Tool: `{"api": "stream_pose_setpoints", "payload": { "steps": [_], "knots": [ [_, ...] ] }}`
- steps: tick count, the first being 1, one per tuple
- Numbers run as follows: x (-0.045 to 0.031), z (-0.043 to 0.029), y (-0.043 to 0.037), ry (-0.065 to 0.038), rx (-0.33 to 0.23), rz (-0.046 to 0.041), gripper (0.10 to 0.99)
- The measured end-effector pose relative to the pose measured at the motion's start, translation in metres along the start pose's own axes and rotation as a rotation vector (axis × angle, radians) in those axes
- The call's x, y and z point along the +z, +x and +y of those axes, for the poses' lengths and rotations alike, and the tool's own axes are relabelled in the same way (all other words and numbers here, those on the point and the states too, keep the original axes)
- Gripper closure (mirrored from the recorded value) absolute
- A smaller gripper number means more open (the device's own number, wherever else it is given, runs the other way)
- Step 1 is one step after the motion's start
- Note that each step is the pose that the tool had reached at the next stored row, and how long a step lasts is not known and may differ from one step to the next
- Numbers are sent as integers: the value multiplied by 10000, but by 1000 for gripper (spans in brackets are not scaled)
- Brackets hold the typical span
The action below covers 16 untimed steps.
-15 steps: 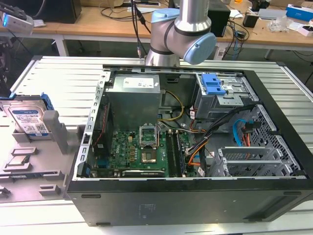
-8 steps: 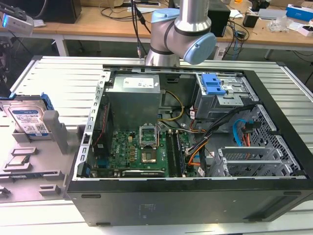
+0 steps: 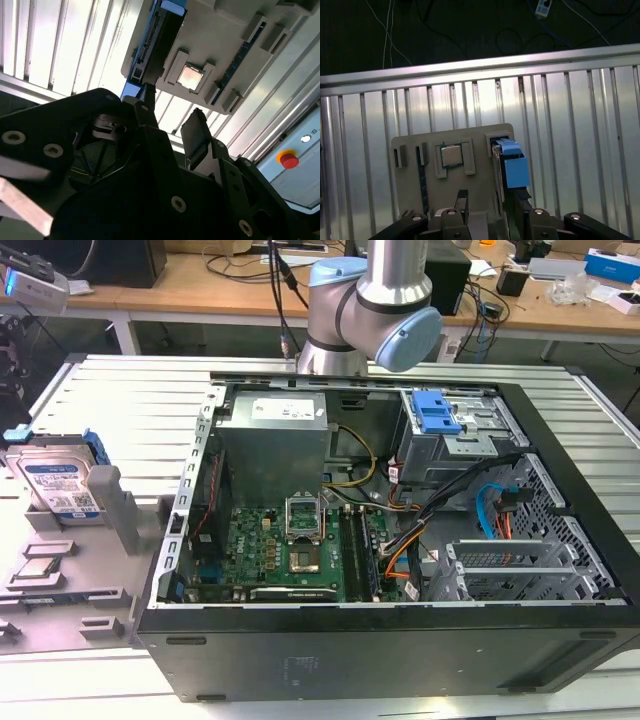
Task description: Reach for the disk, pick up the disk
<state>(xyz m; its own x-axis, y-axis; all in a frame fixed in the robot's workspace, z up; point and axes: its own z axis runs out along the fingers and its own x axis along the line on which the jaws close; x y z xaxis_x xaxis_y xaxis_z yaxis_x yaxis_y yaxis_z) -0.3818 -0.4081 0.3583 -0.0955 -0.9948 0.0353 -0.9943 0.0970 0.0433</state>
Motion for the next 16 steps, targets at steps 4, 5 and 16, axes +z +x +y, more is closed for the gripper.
{"api": "stream_pose_setpoints", "payload": {
  "steps": [4,5,16],
  "knots": [
    [-1,2,-26,-1,1,0,604],
    [-2,5,-54,0,1,0,604],
    [42,15,-175,0,0,0,604]
  ]
}}
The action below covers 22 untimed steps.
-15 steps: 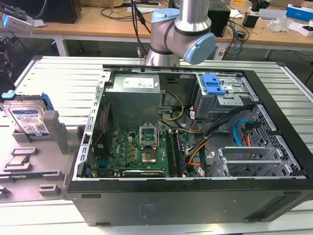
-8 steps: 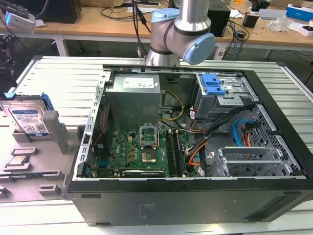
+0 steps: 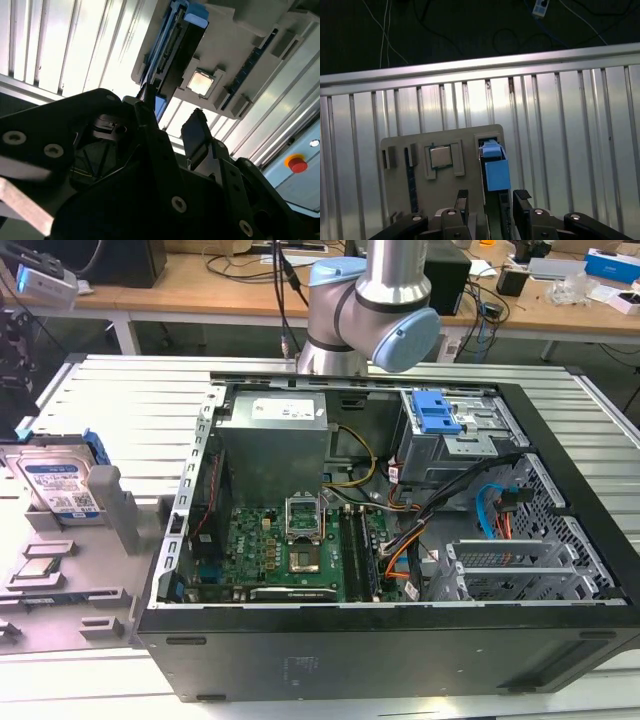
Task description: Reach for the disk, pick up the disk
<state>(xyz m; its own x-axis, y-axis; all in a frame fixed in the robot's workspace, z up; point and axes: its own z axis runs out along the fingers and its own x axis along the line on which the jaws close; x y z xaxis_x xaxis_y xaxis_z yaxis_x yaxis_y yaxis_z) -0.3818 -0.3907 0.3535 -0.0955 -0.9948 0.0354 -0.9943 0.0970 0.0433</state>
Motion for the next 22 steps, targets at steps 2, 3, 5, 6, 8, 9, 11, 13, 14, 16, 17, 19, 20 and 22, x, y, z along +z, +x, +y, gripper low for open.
{"api": "stream_pose_setpoints", "payload": {
  "steps": [2,3,5,6,8,9,11,13,14,16,17,19,20,22],
  "knots": [
    [18,-1,-1,0,0,0,604],
    [29,-1,-1,0,0,0,604],
    [46,-2,-1,0,0,0,604],
    [52,-2,-2,-1,0,0,604],
    [74,-3,-3,0,0,0,604],
    [88,-4,-3,0,0,0,604],
    [110,-5,-4,0,0,0,604],
    [125,-6,-5,-1,0,0,604],
    [132,-6,-5,0,0,0,604],
    [147,-7,-5,0,0,0,604],
    [158,-7,-6,0,0,0,604],
    [178,-8,-6,0,0,0,604],
    [187,-8,-7,0,0,-1,604],
    [210,-9,-7,-1,0,0,604]
  ]
}}
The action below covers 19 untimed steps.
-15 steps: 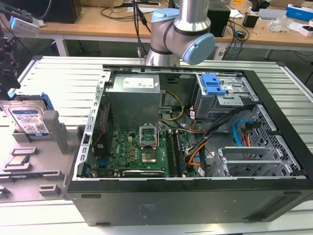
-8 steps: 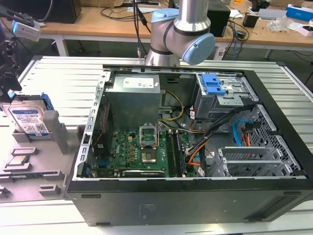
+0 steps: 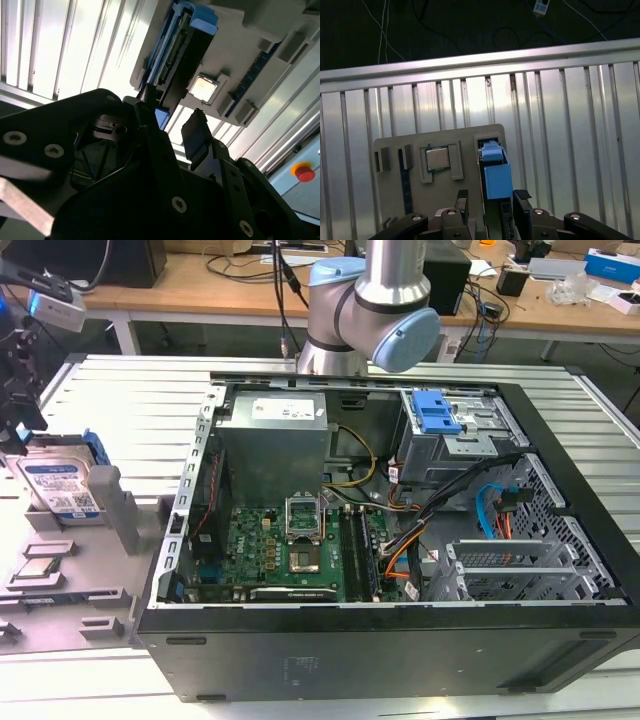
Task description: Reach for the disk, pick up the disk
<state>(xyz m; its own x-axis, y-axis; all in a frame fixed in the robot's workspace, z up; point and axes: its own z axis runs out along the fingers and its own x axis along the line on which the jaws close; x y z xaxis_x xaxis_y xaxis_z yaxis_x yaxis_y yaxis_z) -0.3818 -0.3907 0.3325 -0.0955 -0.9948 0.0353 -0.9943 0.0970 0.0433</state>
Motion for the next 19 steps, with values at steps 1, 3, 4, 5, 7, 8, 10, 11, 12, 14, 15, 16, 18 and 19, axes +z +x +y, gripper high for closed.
{"api": "stream_pose_setpoints", "payload": {
  "steps": [1,3,4,5,7,8,10,11,12,14,15,16,18,19],
  "knots": [
    [1,0,0,-2,0,2,604],
    [1,0,0,-2,1,2,604],
    [2,0,0,-1,0,2,604],
    [3,1,0,31,3,-1,604],
    [4,1,-1,332,12,-32,604],
    [4,1,0,467,16,-44,604],
    [5,1,0,540,17,-52,604],
    [5,1,0,540,17,-52,604],
    [5,1,0,539,17,-52,604],
    [5,4,-19,540,2,-53,604],
    [4,5,-32,540,-15,-53,604],
    [5,6,-45,541,-37,-53,604],
    [13,13,-61,545,-150,-54,604],
    [20,21,-61,545,-194,-53,604]
  ]
}}
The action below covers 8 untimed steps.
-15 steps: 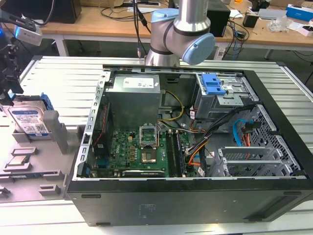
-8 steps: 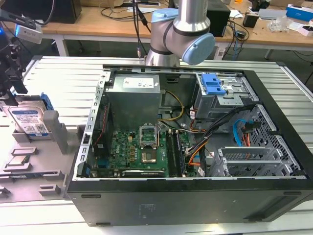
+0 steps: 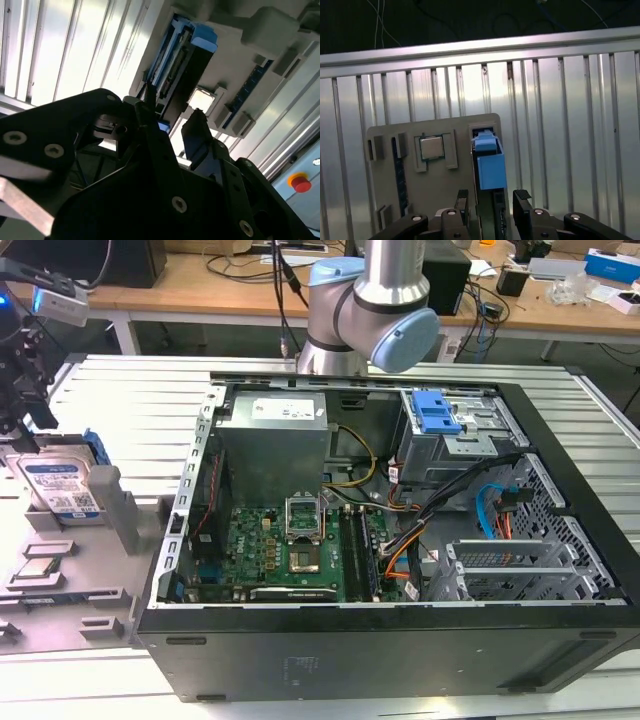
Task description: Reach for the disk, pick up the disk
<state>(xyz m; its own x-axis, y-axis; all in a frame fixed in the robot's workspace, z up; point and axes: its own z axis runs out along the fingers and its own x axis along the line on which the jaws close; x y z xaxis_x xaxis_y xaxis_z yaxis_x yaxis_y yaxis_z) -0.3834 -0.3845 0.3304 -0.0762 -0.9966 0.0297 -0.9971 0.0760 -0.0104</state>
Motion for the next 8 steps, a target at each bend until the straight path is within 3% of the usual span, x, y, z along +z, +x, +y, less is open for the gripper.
{"api": "stream_pose_setpoints", "payload": {
  "steps": [8],
  "knots": [
    [128,89,3,5,-131,-2,604]
  ]
}}
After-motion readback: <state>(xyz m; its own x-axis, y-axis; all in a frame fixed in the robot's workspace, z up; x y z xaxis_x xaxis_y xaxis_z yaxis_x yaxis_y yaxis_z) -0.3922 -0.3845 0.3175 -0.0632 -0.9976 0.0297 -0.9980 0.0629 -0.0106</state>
